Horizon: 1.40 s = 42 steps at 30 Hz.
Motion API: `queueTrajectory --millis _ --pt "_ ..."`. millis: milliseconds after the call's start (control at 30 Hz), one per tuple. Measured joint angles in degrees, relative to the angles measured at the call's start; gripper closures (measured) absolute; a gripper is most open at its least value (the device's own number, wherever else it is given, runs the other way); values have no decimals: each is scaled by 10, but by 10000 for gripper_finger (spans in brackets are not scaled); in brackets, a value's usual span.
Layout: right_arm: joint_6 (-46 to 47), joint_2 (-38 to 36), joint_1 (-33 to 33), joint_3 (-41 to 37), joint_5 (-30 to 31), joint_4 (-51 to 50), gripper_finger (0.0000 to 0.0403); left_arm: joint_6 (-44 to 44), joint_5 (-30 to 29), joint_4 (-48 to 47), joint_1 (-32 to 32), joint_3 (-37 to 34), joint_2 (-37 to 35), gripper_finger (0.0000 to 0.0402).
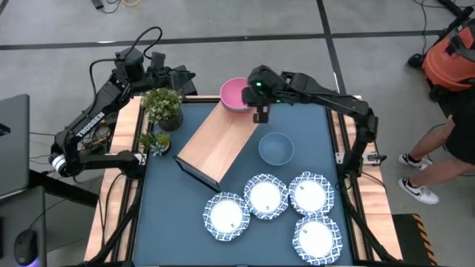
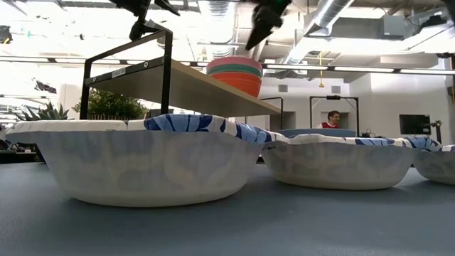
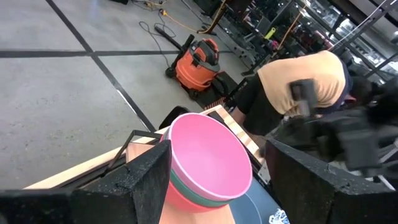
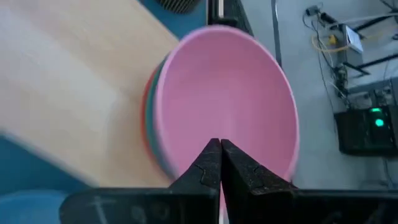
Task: Place and stack bowls onto a shelf
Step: Stack the blue bowl on top of the pink bowl on the shelf
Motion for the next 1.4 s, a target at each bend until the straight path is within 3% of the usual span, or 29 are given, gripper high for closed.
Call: queueTrajectory --millis 200,333,433,567,800,1100,1400 --pt "113 -43 -16 -3 -11 -158 355 14 -3 0 0 0 0 159" --pt "157 -63 -38 -60 -81 -219 353 15 -3 0 0 0 0 159" --pt "163 -99 -41 -146 -118 -205 354 15 -3 1 0 0 0 159" --pt "166 -164 -20 -287 -123 -160 355 15 -2 0 0 0 0 159" --pt "154 -272 60 -487 -185 9 355 15 2 0 0 0 0 159" --pt "115 -232 150 -536 -191 72 307 15 2 0 0 0 0 159" --pt "146 -163 167 -536 -179 96 219 29 2 -6 0 0 0 159"
